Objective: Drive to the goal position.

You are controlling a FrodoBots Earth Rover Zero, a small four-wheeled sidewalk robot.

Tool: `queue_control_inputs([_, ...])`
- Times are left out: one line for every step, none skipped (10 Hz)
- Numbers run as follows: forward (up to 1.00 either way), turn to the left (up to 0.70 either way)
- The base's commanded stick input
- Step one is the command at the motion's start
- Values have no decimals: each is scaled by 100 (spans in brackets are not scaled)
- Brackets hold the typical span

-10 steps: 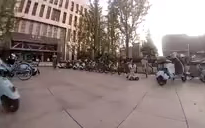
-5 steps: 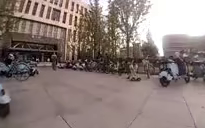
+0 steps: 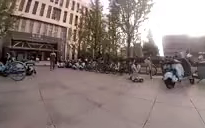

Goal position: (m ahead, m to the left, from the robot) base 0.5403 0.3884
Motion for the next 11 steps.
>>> queue_control_inputs([45, 0])
queue_control_inputs([45, 0])
queue_control_inputs([45, 0])
queue_control_inputs([45, 0])
queue_control_inputs([45, 0])
queue_control_inputs([45, 0])
queue_control_inputs([45, 0])
queue_control_inputs([45, 0])
queue_control_inputs([45, 0])
queue_control_inputs([45, 0])
queue_control_inputs([45, 0])
